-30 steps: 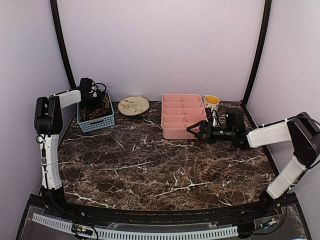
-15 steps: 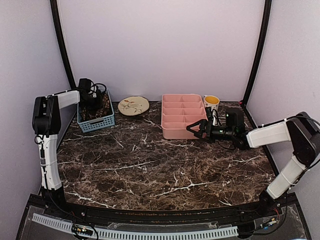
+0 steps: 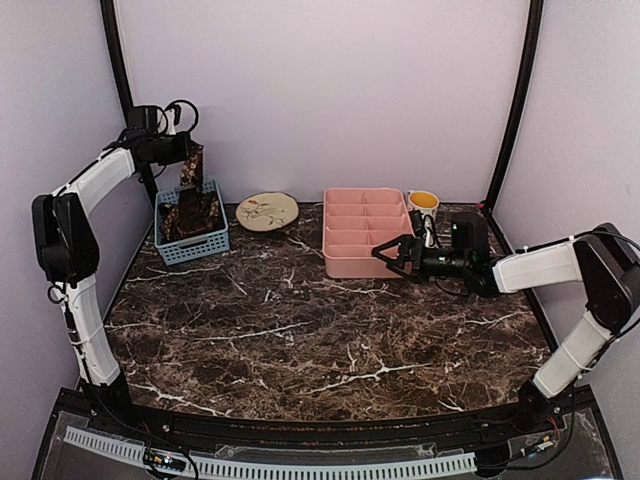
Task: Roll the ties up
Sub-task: Pick up the tie from the tie pile, then pass from the left arm to the right
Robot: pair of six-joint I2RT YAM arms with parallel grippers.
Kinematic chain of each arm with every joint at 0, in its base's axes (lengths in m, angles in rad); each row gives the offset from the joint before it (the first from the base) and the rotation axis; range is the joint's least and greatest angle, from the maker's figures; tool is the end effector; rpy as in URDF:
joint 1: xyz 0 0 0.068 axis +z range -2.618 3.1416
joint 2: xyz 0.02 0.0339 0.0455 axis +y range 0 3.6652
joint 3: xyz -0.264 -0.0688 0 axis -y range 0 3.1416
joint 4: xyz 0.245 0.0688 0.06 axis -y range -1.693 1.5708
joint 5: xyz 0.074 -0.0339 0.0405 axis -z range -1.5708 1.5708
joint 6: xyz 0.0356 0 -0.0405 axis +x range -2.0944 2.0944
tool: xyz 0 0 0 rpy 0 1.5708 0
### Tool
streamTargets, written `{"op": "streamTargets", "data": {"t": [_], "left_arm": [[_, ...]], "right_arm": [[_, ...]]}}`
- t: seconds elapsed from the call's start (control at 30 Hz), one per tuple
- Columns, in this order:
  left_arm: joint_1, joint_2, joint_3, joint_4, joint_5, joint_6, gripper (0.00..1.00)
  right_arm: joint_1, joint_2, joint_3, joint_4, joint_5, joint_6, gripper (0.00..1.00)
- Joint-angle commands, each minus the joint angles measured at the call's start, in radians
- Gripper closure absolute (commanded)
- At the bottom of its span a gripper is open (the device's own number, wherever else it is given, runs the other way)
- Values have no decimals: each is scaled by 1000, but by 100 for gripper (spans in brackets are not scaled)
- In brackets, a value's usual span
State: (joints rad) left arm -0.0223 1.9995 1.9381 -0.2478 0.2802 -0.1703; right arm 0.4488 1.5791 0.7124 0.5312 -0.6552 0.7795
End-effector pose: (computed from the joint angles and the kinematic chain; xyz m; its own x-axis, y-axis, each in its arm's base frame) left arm 0.4807 -0.0206 0.3655 -0.3481 -0.1551 -0.9245 0.2291 0.9422 -0.2444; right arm 0.2816 0.1597 0.1959 -0.8172 0.2251 -0.5306 -0.4049 0.4310 0.8064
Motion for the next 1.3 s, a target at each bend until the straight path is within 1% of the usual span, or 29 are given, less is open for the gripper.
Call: {"op": "streamTargets", "data": {"t": [0.0, 0.1, 0.27, 0.4, 0.53, 0.6, 0.7, 0.8, 0.93, 1.07, 1.27], "left_arm": [[-44, -130, 69, 43, 107, 40, 100], [-81, -185, 120, 53, 118, 54, 100], [-87, -235, 235, 92, 156, -1, 100], [-107, -236, 337, 105, 318, -48, 100], [-200, -288, 342, 91, 361, 27, 100], [-238, -307, 341, 101, 393, 26, 100], [-289, -331, 342, 104, 446, 26, 100], [-356, -351, 325, 110, 535, 26, 100], [-470, -358, 323, 77, 532, 75, 100], [-518, -354, 317, 118, 571, 37, 100], [-581, -357, 310, 105, 572, 51, 100]], "right_arm": [[-7, -10, 72, -2, -5, -18, 3], [-7, -6, 109, -19, -10, -22, 3], [-6, -8, 141, -27, -17, -19, 3], [1, -12, 164, -28, -21, -17, 3], [29, 0, 216, -32, -14, -21, 2], [58, 8, 269, -45, -5, -29, 2], [101, 70, 356, -52, 1, -32, 1], [152, 128, 462, -48, 14, -42, 1], [223, 225, 619, -7, 46, -59, 1], [295, 354, 780, 48, 97, -82, 2], [372, 527, 1041, 86, 175, -94, 3]]}}
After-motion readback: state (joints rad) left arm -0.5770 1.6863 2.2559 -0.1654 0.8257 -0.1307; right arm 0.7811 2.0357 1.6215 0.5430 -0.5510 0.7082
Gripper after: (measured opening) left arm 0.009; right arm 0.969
